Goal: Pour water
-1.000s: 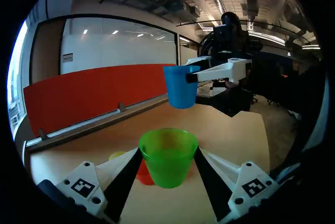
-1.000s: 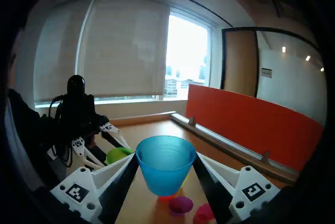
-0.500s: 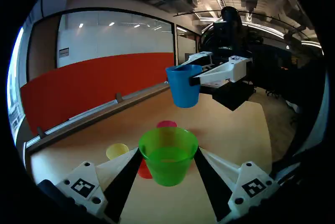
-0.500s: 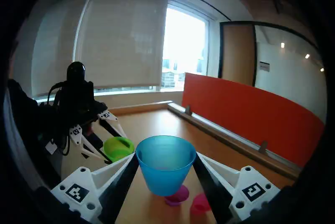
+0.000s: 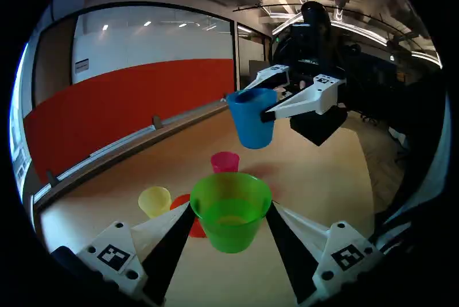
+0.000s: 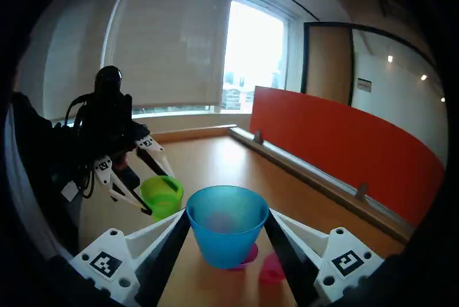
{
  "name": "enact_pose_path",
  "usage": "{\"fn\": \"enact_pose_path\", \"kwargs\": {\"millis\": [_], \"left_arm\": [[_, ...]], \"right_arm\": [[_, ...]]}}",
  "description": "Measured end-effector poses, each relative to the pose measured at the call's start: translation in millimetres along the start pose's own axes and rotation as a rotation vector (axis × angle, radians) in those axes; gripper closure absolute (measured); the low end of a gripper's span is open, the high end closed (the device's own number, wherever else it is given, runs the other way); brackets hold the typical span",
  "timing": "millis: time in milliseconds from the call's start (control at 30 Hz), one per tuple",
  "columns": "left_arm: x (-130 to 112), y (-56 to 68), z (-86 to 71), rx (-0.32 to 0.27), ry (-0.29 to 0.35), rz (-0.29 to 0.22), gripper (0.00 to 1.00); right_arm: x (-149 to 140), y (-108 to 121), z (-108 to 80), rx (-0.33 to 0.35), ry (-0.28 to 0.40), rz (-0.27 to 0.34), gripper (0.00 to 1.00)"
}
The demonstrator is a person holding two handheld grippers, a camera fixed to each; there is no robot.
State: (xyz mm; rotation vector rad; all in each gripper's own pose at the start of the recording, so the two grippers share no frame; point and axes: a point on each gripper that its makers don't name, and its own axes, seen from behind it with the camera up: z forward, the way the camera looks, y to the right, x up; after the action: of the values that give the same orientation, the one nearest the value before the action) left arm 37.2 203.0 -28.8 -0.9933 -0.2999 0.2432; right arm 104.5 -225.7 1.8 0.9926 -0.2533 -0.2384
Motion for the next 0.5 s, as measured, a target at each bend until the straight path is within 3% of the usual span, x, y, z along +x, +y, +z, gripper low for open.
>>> {"fn": "enact_pose_path", "kwargs": {"millis": [500], "left_arm": [[-20,-0.5,8.3,-0.011,-0.048,-0.016,0.15]], "right_arm": [[-32,1,3.9,0.011,-0.036,0.017,0.07]]}}
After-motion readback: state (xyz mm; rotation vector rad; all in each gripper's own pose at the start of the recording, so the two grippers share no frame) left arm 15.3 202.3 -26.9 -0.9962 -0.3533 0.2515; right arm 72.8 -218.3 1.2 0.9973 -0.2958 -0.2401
